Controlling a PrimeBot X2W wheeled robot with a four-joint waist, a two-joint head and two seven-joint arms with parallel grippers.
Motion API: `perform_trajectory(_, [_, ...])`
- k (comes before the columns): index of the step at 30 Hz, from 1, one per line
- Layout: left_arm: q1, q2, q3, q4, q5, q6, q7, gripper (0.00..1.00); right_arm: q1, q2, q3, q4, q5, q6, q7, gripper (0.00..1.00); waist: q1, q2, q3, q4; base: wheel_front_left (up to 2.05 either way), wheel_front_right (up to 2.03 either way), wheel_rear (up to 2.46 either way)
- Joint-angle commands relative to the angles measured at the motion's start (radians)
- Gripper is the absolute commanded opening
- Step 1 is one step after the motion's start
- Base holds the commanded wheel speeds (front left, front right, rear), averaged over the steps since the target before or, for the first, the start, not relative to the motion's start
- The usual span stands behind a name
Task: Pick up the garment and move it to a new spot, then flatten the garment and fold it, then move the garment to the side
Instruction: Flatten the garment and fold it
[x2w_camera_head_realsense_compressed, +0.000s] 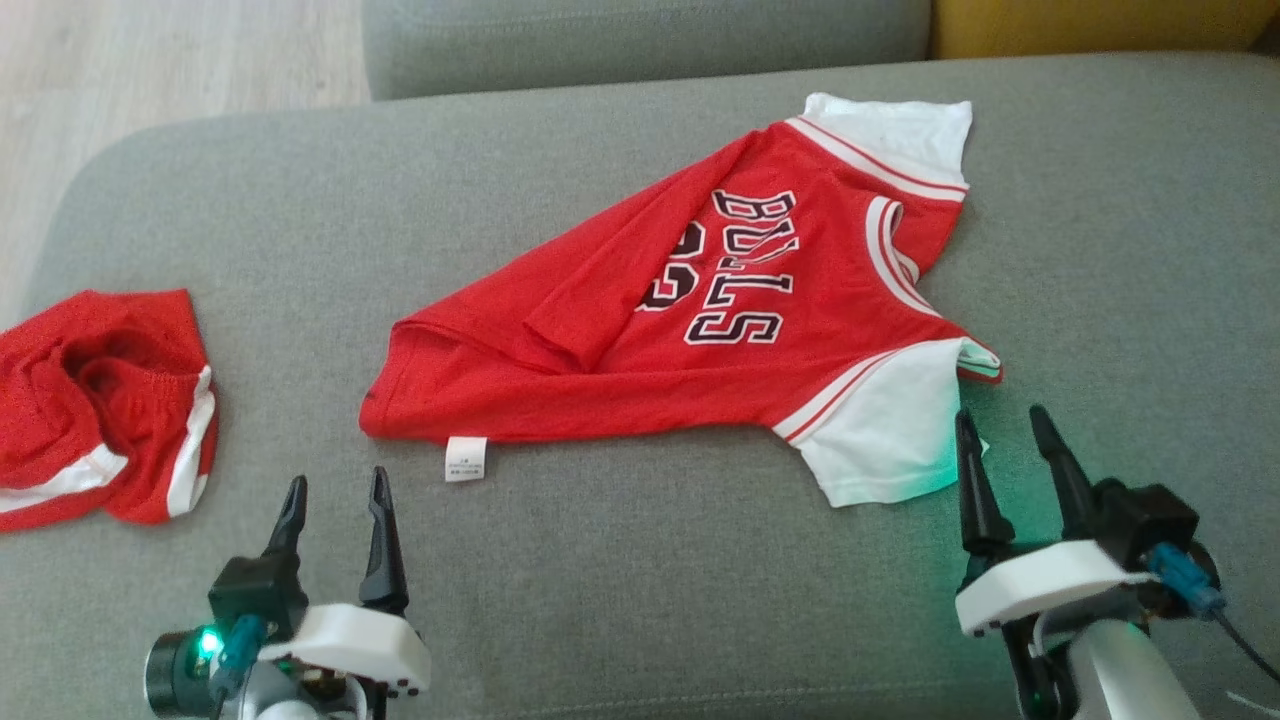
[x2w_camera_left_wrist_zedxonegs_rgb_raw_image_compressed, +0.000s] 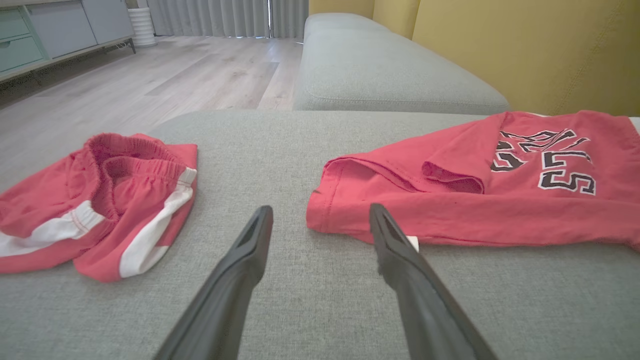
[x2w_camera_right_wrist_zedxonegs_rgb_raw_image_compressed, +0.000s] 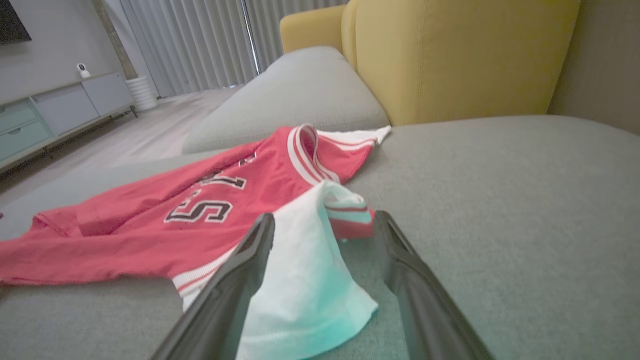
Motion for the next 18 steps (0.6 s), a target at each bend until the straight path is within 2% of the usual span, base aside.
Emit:
perform_trajectory(1, [-0.041, 0.011, 0.031, -0.025, -0.008, -0.004, -0.005, 1.00, -0.024, -0.001, 0.026, -0.005, -0.009, 0.007, -0.011, 1.00, 0.0000, -0.0001, 0.016, 0.002, 0.00, 0.00, 0.00])
perform_trajectory(18, [-0.112, 0.011, 0.002, 0.003, -0.036, -0.025, -0.005, 1.00, -0.150, -0.001, -0.053, 0.226, -0.077, 0.007, -0.009, 1.00, 0.0000, -0.0001, 0.132, 0.023, 0.00, 0.00, 0.00])
